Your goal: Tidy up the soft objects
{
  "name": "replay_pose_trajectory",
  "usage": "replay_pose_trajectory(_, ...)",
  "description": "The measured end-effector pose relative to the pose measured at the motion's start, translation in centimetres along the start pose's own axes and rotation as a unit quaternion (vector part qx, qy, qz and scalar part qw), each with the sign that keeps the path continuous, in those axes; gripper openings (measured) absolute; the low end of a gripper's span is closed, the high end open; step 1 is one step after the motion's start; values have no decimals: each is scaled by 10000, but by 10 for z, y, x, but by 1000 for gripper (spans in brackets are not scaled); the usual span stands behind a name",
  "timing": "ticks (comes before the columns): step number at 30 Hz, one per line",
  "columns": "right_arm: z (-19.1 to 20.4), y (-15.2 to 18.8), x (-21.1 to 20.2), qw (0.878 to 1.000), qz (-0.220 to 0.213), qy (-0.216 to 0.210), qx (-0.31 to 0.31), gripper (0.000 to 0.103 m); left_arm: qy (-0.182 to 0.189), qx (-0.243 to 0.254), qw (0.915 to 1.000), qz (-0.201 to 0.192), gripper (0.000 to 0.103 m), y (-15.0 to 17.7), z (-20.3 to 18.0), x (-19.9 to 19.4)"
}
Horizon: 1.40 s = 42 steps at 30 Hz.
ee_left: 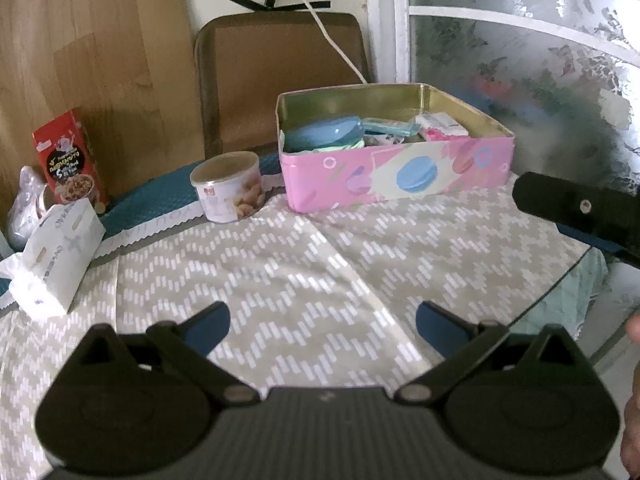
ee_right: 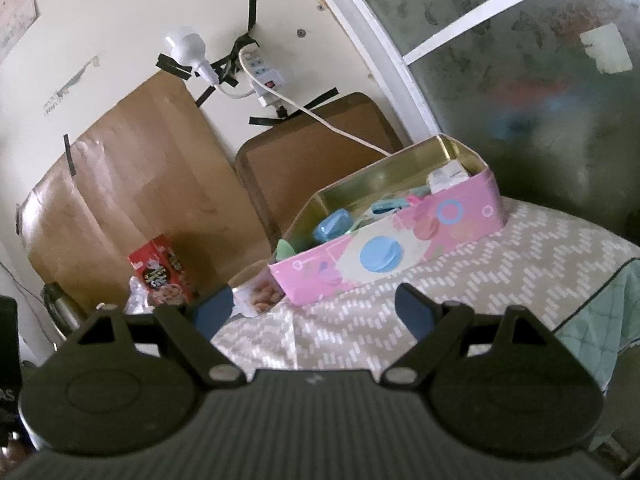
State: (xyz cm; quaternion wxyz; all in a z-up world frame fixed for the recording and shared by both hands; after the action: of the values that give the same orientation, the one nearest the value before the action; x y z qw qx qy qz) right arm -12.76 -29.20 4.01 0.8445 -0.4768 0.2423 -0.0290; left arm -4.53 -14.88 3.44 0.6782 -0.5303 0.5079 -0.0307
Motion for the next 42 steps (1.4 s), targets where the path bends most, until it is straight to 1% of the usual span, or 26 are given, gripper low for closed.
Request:
replay_pose_trajectory(7,-4,4,15,9999,144,73,32,90,-21,17,9999,153,103,1,3,16)
replay_pose_trajectory(18,-4,6,27,9996,27,281,-44,90,14,20,9993,369,103,1,10,36)
replay_pose_trajectory(23,-3,7,35,9995,100,301,-55,90,25,-14,9991,421,103,2,13,41)
replay_pose_trajectory(30,0,10,41,9992,176,343,-75,90,131,-7,9985,525,103,4,14,48)
replay_pose_trajectory(36,1,11,44,9991,203,362,-92,90,186,-10,9984,531,103,4,16,48)
replay_pose_trajectory(42,1,11,46,9991,195,368,-93,90,161,24,9986,501,103,5,15,48)
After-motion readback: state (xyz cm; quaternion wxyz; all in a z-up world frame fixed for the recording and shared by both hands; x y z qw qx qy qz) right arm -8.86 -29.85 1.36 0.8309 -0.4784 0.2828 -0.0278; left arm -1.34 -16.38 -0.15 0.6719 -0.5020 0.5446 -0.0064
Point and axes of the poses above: each gripper's, at about its wrist camera, not at the fingertips, and x roughly the way its jaws point, z to its left, y to its underside, the point moved 2 cm from there along x, roughly the way its jaws point, and after that the axes turned 13 degrees about y, right-handed, at the moved point
